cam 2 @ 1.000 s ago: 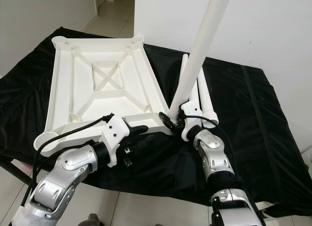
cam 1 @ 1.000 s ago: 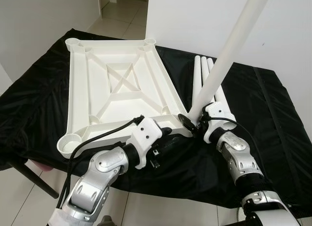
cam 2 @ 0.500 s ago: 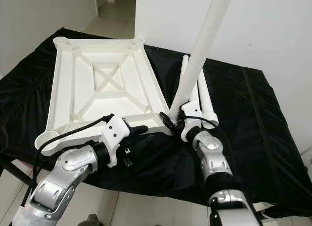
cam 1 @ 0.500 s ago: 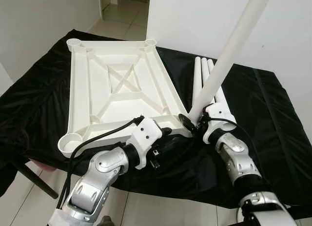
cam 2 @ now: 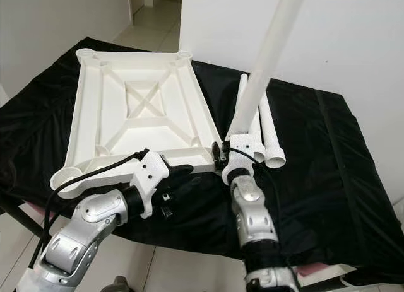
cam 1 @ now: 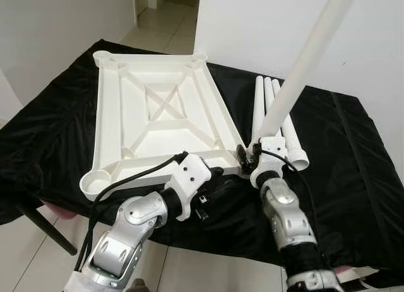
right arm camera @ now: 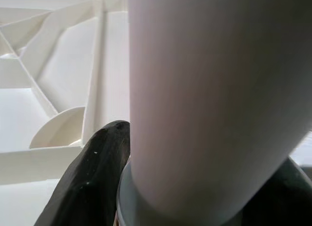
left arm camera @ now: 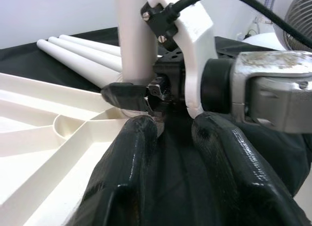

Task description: Building children table

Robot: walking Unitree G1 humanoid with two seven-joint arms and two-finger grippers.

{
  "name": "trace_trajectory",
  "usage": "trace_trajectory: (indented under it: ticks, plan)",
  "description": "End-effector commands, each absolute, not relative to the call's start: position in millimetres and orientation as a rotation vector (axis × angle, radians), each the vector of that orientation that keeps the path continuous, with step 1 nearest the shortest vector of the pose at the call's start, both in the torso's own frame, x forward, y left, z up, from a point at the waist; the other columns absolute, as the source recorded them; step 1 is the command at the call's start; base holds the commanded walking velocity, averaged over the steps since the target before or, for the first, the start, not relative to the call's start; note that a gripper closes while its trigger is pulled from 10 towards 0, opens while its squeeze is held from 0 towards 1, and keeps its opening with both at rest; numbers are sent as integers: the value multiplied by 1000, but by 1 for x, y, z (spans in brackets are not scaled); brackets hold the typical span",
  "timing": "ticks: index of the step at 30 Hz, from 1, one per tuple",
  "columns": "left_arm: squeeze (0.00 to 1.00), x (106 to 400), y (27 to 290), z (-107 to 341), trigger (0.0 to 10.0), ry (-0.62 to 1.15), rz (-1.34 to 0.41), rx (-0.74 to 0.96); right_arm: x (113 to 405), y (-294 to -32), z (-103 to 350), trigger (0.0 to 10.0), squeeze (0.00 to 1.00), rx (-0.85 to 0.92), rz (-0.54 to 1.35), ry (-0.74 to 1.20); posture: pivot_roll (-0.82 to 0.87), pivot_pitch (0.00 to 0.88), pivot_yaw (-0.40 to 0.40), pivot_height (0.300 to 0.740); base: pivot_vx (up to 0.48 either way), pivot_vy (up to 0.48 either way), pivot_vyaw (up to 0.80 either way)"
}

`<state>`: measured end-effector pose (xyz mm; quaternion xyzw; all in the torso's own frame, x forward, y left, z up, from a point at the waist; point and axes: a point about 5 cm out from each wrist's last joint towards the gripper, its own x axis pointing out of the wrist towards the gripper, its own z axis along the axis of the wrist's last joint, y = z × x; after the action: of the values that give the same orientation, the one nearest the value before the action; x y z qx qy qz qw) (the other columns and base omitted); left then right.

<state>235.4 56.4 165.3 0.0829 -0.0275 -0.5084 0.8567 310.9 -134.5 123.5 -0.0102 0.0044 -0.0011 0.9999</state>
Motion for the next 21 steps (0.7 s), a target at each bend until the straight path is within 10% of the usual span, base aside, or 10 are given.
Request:
trace_trajectory:
  ticks: [1, 10, 11, 21]
  plan:
    - [0, 236, 55, 162, 10000, -43, -1036, 169, 302, -143, 114, 10000, 0, -37, -89, 67, 155, 11, -115, 740, 0, 0, 0]
    - [0, 235, 55, 162, 10000, -42, -1040, 168, 294, -141, 120, 10000, 4, -47, -91, 56, 155, 6, -117, 740, 0, 0, 0]
    - [0, 235, 55, 162, 10000, -42, -1041, 169, 295, -140, 121, 10000, 1000, -45, -85, 51, 155, 6, -117, 740, 0, 0, 0]
    - [0, 236, 54, 162, 10000, -45, -1045, 170, 300, -132, 135, 10000, 1000, 17, 17, -7, 153, 0, -113, 740, 0, 0, 0]
